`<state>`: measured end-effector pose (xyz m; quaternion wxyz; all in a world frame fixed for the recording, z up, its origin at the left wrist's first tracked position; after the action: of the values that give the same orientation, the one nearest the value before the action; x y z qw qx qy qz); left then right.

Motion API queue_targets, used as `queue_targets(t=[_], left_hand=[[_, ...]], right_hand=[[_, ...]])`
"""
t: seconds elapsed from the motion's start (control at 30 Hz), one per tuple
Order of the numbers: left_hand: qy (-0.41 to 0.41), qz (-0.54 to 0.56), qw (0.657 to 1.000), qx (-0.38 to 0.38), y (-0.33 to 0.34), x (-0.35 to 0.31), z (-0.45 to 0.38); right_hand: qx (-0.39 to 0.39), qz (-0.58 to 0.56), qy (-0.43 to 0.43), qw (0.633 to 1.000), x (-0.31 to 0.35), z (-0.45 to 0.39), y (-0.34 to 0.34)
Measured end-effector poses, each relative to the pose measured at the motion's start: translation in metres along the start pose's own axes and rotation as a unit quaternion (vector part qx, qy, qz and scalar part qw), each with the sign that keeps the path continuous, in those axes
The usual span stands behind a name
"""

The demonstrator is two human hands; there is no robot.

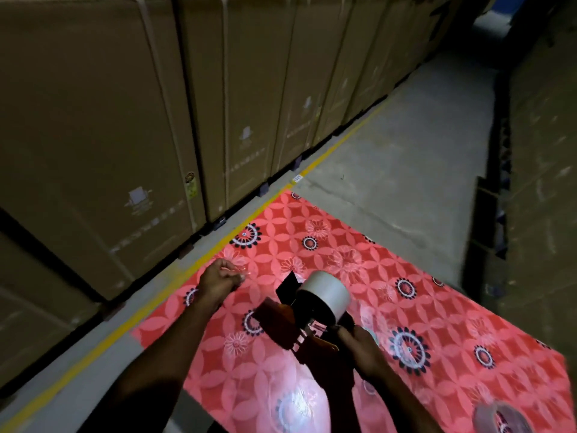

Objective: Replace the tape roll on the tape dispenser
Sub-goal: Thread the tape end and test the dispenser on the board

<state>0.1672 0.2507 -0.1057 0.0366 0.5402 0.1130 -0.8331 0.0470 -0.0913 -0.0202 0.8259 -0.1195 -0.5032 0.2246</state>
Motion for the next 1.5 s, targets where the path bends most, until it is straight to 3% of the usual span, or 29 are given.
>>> queue_targets(t=[0.23,0.33,0.43,0.53,0.6,0.67,0.73,0.83,0.93,1.1,1.23,1.37,1.5], left_hand=[[0.101,-0.229,0.967,-0.055,-0.017,-0.002,-0.013],[0.103,-0.291,0.949,-0.069,-0.022,-0.005,-0.014],[0.079,-0.294,0.943,-0.135,-0.046,-0.002,-0.009],[0.105,-0.318,0.926,-0.177,-0.053,-0.011,0.006],[0.190,-0.392,0.888,-0.146,-0.038,-0.024,0.015],[0.265,-0.472,0.840,-0.035,-0.011,-0.021,0.023],[0.276,-0.539,0.792,0.084,0.008,0.004,0.028],[0.293,-0.584,0.748,0.117,0.011,0.023,0.035],[0.302,-0.592,0.738,0.117,0.010,0.023,0.036],[0.297,-0.587,0.749,0.080,0.018,0.019,0.043],[0.336,-0.591,0.726,0.101,0.050,0.031,0.059],[0.330,-0.599,0.720,0.117,0.045,0.032,0.054],[0.344,-0.585,0.725,0.117,0.065,0.026,0.075]], right_hand=[[0.024,0.176,-0.016,0.984,0.035,-0.031,0.023],[0.021,0.173,-0.009,0.985,0.028,-0.035,0.031],[0.024,0.130,0.018,0.991,0.013,-0.034,0.037],[0.032,0.089,0.027,0.995,0.008,-0.032,0.040],[0.036,0.090,0.029,0.995,0.012,-0.031,0.042],[0.039,0.099,0.021,0.994,0.015,-0.030,0.044],[0.041,0.103,0.015,0.994,0.012,-0.031,0.045],[0.051,0.093,0.020,0.994,0.013,-0.030,0.046],[0.036,0.047,0.032,0.998,0.011,-0.026,0.031],[0.015,-0.013,0.044,0.999,-0.001,-0.007,0.007],[0.017,0.033,0.040,0.999,0.000,-0.007,0.012],[0.021,-0.053,0.070,0.996,-0.020,0.001,0.010],[0.015,-0.052,0.067,0.996,-0.040,0.017,0.005]])
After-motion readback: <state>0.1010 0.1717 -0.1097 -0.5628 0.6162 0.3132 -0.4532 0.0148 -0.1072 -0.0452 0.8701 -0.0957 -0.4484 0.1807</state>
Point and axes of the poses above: each hand's wrist, its own z-axis away from the middle knuckle, its own y-axis out of the palm, x = y × z, the point moved 7 cm from there along -z, towards the middle knuckle, and after that the axes turned 3 degrees about -z, right-handed, at the moved point
